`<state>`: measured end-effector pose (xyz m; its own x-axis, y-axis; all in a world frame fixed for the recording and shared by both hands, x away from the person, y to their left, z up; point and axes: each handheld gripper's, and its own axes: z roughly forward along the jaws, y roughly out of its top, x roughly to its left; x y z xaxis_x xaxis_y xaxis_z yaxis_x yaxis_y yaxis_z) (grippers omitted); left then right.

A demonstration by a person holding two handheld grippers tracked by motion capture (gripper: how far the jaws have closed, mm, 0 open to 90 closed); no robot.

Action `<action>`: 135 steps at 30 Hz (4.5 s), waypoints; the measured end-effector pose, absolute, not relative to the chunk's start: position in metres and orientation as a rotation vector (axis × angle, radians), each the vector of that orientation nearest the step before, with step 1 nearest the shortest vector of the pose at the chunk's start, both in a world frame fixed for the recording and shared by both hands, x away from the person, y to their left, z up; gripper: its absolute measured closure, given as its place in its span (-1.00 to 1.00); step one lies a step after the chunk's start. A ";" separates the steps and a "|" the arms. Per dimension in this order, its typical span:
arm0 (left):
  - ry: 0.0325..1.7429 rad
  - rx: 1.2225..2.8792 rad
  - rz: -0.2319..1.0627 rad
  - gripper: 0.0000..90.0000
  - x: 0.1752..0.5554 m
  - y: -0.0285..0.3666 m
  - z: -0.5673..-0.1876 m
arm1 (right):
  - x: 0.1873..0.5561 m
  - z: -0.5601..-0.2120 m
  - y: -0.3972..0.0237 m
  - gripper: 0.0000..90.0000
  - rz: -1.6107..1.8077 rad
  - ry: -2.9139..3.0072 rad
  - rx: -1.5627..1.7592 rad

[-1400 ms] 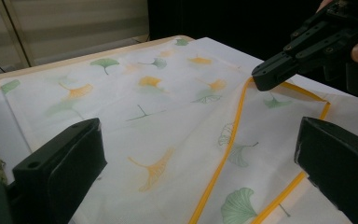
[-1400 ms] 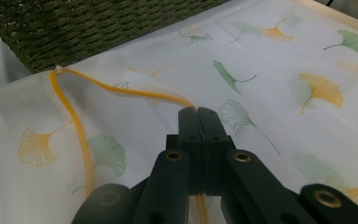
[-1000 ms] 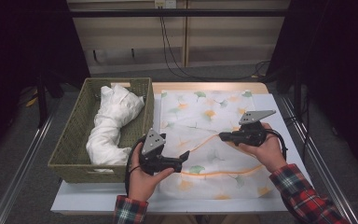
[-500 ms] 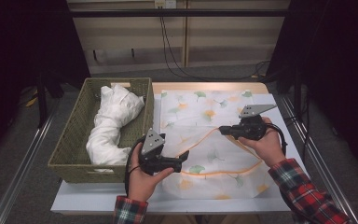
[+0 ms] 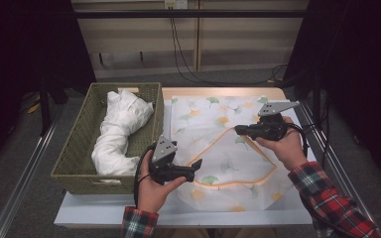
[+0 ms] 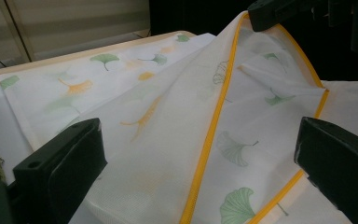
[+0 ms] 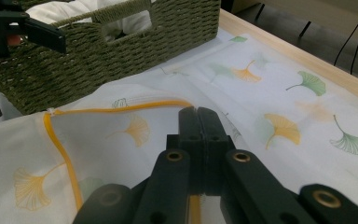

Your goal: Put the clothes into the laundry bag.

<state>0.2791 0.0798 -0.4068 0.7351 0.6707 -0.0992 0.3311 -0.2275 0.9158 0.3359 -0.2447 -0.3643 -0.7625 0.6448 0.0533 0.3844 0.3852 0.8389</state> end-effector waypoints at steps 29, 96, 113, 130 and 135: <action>0.779 1.852 0.379 -0.97 0.292 0.074 -0.385 | 0.339 -0.341 -0.243 1.00 1.343 2.322 0.890; 1.313 2.048 0.679 -0.97 0.388 0.211 -0.388 | 0.338 -0.352 -0.246 1.00 1.302 2.354 0.894; 1.438 2.132 0.638 -0.98 0.410 0.232 -0.421 | 0.339 -0.355 -0.244 1.00 1.294 2.368 0.890; 1.540 2.190 0.565 -0.94 0.423 0.237 -0.432 | 0.342 -0.357 -0.242 1.00 1.305 2.371 0.888; 1.532 2.202 0.556 -0.80 0.424 0.238 -0.433 | 0.344 -0.358 -0.242 1.00 1.303 2.373 0.893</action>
<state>0.4236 0.2384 -0.4328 0.3200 0.9427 0.0942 0.7838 -0.3193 0.5326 0.3436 -0.2421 -0.3577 -0.7658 0.6418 0.0419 0.3799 0.3987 0.8347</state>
